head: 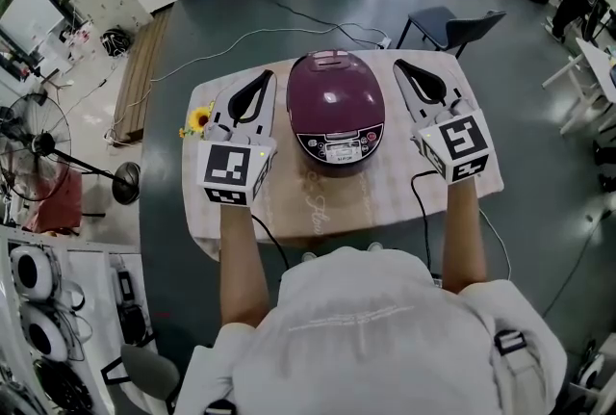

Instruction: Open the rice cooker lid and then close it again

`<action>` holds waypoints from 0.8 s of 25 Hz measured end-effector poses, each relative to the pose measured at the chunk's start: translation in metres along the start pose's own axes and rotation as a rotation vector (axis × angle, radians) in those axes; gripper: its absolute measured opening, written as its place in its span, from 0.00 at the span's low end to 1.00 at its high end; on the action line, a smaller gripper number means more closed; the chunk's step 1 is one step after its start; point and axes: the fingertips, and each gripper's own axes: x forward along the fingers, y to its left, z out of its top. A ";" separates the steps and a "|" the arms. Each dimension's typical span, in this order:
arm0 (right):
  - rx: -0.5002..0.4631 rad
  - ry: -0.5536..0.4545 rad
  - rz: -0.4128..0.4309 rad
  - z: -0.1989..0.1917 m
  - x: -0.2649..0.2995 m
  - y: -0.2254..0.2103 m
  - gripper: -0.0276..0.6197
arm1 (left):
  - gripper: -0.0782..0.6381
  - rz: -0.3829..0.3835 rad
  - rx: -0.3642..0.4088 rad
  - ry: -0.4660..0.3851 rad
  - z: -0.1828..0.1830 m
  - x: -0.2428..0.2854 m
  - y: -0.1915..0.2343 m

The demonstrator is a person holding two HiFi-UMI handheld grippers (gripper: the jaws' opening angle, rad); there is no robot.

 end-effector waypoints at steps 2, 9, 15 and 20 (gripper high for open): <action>-0.001 0.001 0.000 0.001 0.001 0.000 0.08 | 0.13 -0.007 0.000 -0.003 0.001 0.001 -0.001; -0.004 0.015 -0.004 -0.002 0.002 0.001 0.08 | 0.13 -0.015 -0.014 -0.001 -0.003 0.002 0.000; 0.001 0.018 -0.009 -0.007 0.004 -0.001 0.08 | 0.13 -0.011 -0.014 0.011 -0.010 0.002 0.003; 0.009 0.022 -0.005 -0.010 0.007 0.001 0.08 | 0.13 -0.020 -0.016 0.022 -0.015 0.004 0.004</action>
